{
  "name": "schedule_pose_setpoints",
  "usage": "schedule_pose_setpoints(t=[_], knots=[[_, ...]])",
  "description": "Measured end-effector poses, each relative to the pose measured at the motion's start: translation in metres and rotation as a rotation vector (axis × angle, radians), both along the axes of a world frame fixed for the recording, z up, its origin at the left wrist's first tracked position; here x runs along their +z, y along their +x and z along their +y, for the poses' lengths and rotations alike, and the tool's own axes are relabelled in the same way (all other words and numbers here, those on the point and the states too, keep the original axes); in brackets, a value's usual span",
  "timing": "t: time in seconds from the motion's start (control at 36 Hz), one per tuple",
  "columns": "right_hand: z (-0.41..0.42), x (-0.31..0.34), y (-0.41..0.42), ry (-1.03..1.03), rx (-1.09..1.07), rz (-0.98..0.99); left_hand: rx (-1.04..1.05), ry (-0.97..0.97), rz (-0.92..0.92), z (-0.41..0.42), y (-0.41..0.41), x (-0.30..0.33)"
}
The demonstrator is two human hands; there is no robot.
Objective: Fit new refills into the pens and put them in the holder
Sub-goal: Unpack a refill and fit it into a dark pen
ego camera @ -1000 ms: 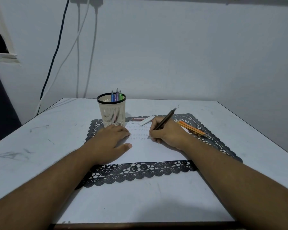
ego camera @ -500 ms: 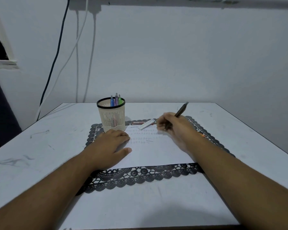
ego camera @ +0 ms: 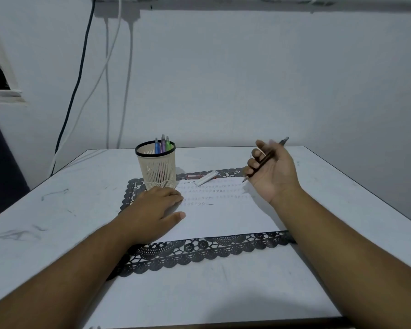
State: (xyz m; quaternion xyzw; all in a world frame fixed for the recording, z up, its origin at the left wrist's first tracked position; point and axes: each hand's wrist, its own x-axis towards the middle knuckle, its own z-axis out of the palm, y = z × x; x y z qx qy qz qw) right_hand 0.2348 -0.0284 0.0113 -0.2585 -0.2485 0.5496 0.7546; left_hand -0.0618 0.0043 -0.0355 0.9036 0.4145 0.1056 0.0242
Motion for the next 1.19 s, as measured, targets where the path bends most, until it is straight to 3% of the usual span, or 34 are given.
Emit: schedule_pose_setpoints(t=[0.33, 0.56, 0.67, 0.81, 1.06, 1.19], knots=[[-0.009, 0.000, -0.005, 0.006, 0.125, 0.116, -0.212, 0.020, 0.086, -0.025, 0.032, 0.007], [-0.010, -0.002, -0.008, 0.023, 0.182, 0.093, -0.121, 0.071, 0.215, -0.014, 0.047, 0.010], [-0.009, -0.004, -0.009, 0.034, 0.195, 0.076, 0.000, 0.134, 0.124, -0.005, 0.052, 0.011], [-0.010, -0.003, -0.009, 0.078, 0.197, 0.084, -0.005, 0.199, -0.092, -0.003, 0.051, 0.004], [-0.011, -0.004, -0.015, 0.147, 0.300, 0.078, -0.003, -0.034, -0.352, -0.009, 0.037, 0.007], [-0.012, -0.004, -0.018, 0.155, 0.335, 0.089, -0.047, -0.041, -0.436, -0.008, 0.041, 0.010]])
